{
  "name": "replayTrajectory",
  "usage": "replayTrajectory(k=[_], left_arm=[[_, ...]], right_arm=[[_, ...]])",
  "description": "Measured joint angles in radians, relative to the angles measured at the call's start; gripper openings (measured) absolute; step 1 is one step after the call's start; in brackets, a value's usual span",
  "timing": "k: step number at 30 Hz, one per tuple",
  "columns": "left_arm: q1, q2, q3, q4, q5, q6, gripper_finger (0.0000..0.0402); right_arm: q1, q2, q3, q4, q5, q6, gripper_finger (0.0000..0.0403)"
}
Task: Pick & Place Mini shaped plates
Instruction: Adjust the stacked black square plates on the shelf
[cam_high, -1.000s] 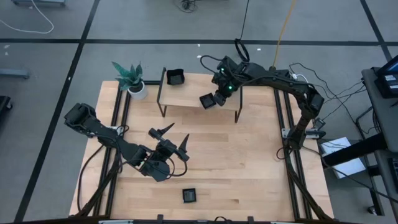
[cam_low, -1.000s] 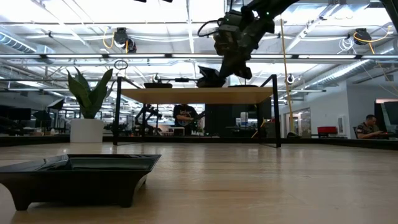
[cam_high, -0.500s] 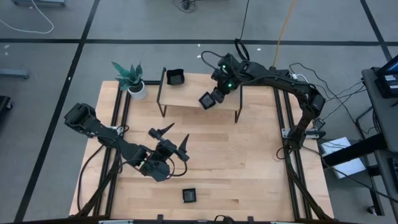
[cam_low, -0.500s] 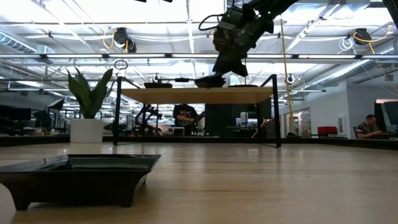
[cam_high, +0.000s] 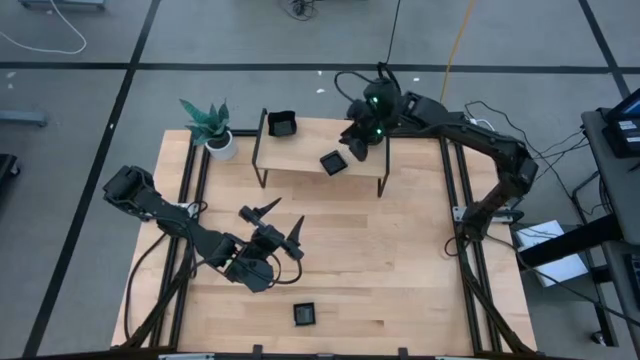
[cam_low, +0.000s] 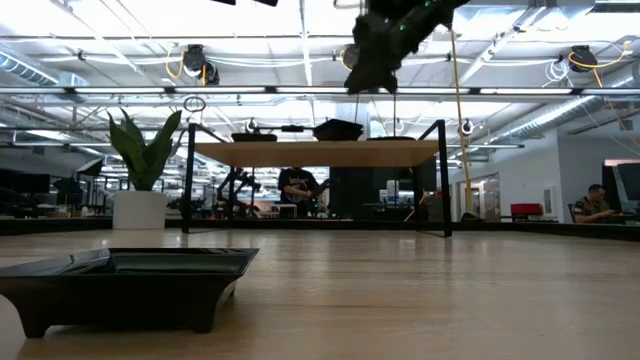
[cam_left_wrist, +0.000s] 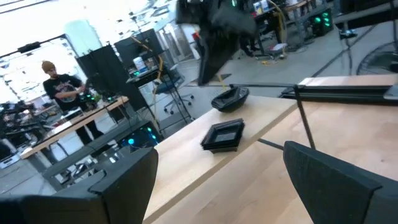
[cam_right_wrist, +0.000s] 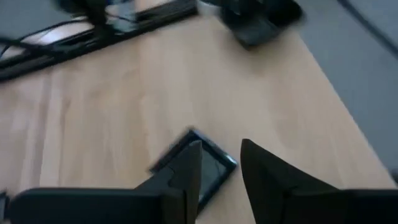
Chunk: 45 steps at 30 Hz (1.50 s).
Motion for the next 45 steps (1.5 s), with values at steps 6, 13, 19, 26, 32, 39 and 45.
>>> replayTrajectory(k=[6, 13, 19, 26, 32, 39, 45], left_arm=[[0.001, 0.000, 0.000, -0.010, 0.092, -0.014, 0.0351], [0.001, 0.000, 0.000, -0.012, 0.096, -0.047, 0.0351], [0.001, 0.000, 0.000, -0.015, 0.096, -0.053, 0.0351], [0.015, 0.000, 0.000, -0.016, 0.104, -0.053, 0.0351], [0.029, 0.000, 0.000, -0.016, 0.175, -0.056, 0.0351], [0.032, 0.000, 0.000, -0.017, 0.183, -0.052, 0.0351], [0.032, 0.000, 0.000, -0.019, 0.183, -0.053, 0.0351]], right_arm=[[0.144, -0.067, -0.059, -0.018, -0.004, -0.223, 0.0075], [0.303, -0.077, -0.317, 0.152, 0.053, -0.459, 0.0007], [0.320, -0.077, -0.437, 0.356, 0.273, -0.514, 0.0001], [0.310, -0.077, -0.464, 0.433, 0.355, -0.530, 0.0000], [0.307, -0.077, -0.464, 0.494, 0.428, -0.547, 0.0000], [0.307, -0.077, -0.464, 0.529, 0.520, -0.554, 0.0000], [0.306, -0.077, -0.464, 0.513, 0.419, -0.548, 0.0000]])
